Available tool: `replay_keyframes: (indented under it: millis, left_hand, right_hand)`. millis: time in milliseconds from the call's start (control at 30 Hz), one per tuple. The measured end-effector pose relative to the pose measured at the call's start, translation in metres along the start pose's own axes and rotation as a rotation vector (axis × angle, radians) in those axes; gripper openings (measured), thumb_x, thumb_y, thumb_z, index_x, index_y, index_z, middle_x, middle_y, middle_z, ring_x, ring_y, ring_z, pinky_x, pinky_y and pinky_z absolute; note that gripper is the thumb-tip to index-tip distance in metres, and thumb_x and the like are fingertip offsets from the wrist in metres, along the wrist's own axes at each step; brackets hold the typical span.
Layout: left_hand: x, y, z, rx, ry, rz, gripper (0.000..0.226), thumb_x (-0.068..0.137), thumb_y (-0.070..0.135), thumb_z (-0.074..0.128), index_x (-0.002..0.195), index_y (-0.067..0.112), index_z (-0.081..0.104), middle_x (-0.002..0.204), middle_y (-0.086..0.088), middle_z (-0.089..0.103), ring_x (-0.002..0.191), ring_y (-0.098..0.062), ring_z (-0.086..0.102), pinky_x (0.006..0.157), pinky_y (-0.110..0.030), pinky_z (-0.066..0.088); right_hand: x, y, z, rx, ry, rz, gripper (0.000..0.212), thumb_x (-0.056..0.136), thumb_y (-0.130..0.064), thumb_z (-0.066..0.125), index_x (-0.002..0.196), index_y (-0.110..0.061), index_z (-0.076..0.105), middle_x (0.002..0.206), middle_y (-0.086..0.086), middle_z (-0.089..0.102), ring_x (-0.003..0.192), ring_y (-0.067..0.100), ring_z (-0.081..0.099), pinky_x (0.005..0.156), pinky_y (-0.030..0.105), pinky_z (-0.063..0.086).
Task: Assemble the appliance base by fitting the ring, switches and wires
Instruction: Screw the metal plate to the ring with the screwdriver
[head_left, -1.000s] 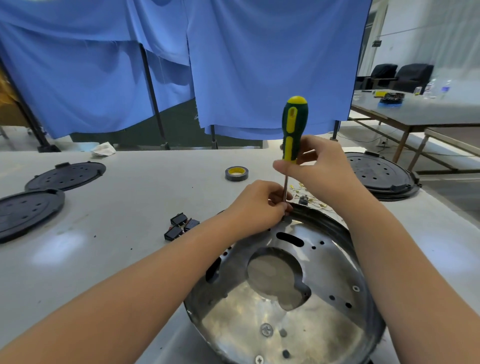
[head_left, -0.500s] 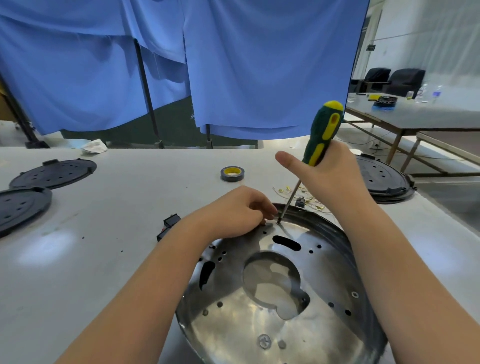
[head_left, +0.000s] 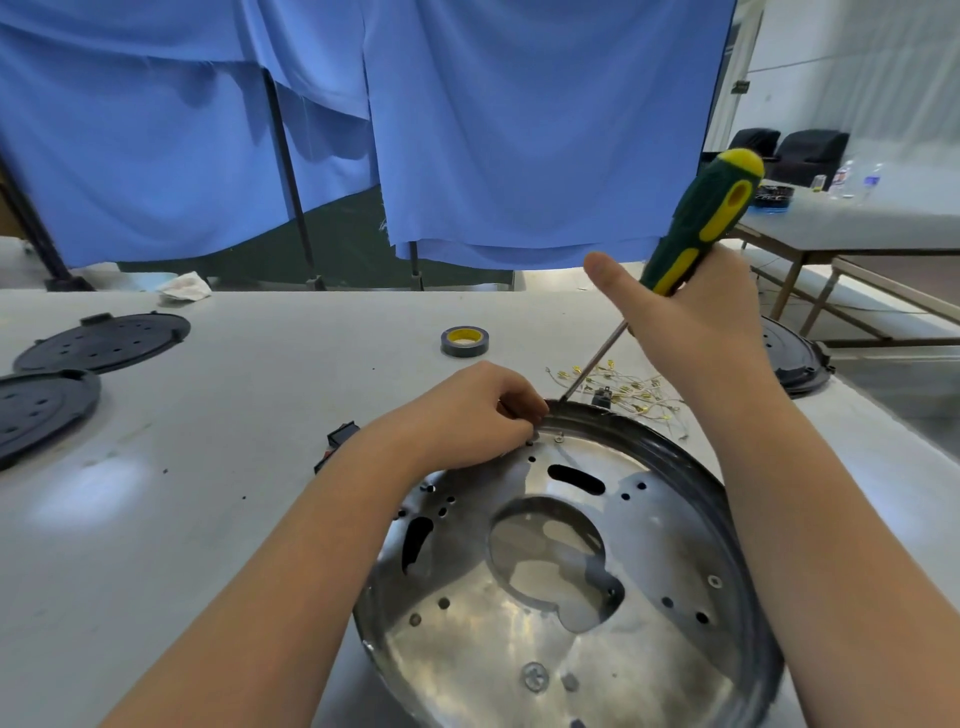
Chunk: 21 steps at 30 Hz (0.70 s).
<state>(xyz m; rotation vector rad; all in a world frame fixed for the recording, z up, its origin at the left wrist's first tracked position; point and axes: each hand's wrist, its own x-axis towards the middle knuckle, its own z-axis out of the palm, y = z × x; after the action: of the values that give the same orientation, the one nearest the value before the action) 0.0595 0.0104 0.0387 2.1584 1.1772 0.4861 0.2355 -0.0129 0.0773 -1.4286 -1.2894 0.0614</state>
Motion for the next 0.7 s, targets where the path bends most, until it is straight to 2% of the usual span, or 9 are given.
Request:
replay_keyframes:
  millis: [67,100,200,267,333,367,433,533,700]
  left_hand:
    - [0.0,-0.001,-0.001,0.003,0.008,0.009,0.027,0.088,0.01,0.058,0.109,0.022,0.071,0.096,0.013,0.069,0.088,0.0,0.064,0.071,-0.004,0.047]
    - [0.0,-0.001,-0.003,0.002,0.027,0.018,0.027,0.087,0.011,0.059,0.108,0.023,0.07,0.094,0.016,0.068,0.087,0.002,0.064,0.069,-0.002,0.045]
    - [-0.002,-0.006,-0.014,0.025,0.143,0.052,0.026,0.086,0.017,0.062,0.107,0.03,0.068,0.103,0.02,0.064,0.091,0.004,0.061,0.068,-0.005,0.042]
    - [-0.003,-0.012,-0.023,0.062,0.184,0.03,0.031,0.085,0.03,0.067,0.116,0.032,0.063,0.116,0.019,0.06,0.099,0.002,0.058,0.074,-0.01,0.04]
    - [-0.005,-0.019,-0.027,0.101,0.111,-0.089,0.048,0.086,0.046,0.065,0.13,0.028,0.055,0.126,0.014,0.056,0.109,-0.006,0.056,0.087,-0.021,0.042]
    - [-0.005,-0.023,-0.027,0.137,0.044,-0.154,0.052,0.087,0.05,0.062,0.132,0.026,0.053,0.127,0.011,0.055,0.112,-0.01,0.056,0.092,-0.025,0.042]
    - [-0.003,-0.029,-0.021,0.202,-0.076,-0.217,0.039,0.09,0.051,0.057,0.118,0.024,0.061,0.112,0.007,0.063,0.102,-0.013,0.06,0.084,-0.026,0.044]
    - [0.003,-0.036,-0.017,0.2,-0.075,-0.211,0.022,0.093,0.042,0.056,0.099,0.022,0.064,0.093,0.003,0.066,0.084,-0.011,0.061,0.067,-0.023,0.043]
    - [0.005,-0.045,-0.017,0.104,-0.075,-0.215,0.028,0.092,0.046,0.056,0.097,0.021,0.067,0.093,0.001,0.069,0.086,-0.013,0.064,0.075,-0.025,0.049]
  right_hand:
    - [0.002,-0.001,-0.004,0.036,-0.001,0.059,0.059,0.079,-0.06,0.064,0.077,-0.002,0.052,0.067,0.015,0.054,0.066,0.028,0.061,0.063,0.035,0.052]
    - [0.003,-0.001,-0.007,0.066,-0.004,0.079,0.061,0.082,-0.059,0.061,0.082,0.002,0.053,0.07,0.015,0.055,0.066,0.028,0.063,0.065,0.037,0.054]
    - [0.011,0.001,-0.021,0.131,0.011,0.096,0.054,0.089,-0.055,0.055,0.085,-0.001,0.054,0.065,0.005,0.05,0.048,0.007,0.062,0.056,0.027,0.055]
    - [0.016,0.005,-0.031,0.144,0.051,0.089,0.05,0.091,-0.052,0.054,0.084,-0.002,0.053,0.064,0.006,0.049,0.043,0.006,0.058,0.057,0.033,0.056]
    - [0.02,0.008,-0.039,0.083,0.071,0.059,0.056,0.091,-0.049,0.056,0.088,0.007,0.052,0.068,0.017,0.05,0.053,0.02,0.054,0.061,0.042,0.054]
    - [0.022,0.01,-0.042,0.022,0.05,0.046,0.056,0.091,-0.047,0.056,0.091,0.009,0.052,0.07,0.019,0.049,0.057,0.023,0.05,0.06,0.04,0.05]
    - [0.023,0.016,-0.046,-0.131,-0.052,0.068,0.047,0.089,-0.043,0.059,0.089,0.003,0.056,0.068,0.016,0.049,0.057,0.023,0.045,0.055,0.029,0.039]
    - [0.022,0.029,-0.044,-0.283,-0.337,0.178,0.037,0.085,-0.043,0.066,0.088,-0.007,0.061,0.065,0.007,0.054,0.057,0.019,0.049,0.055,0.026,0.038]
    - [0.022,0.046,-0.038,-0.359,-0.623,0.325,0.042,0.081,-0.049,0.068,0.091,-0.009,0.059,0.067,0.009,0.052,0.055,0.017,0.046,0.05,0.026,0.041]
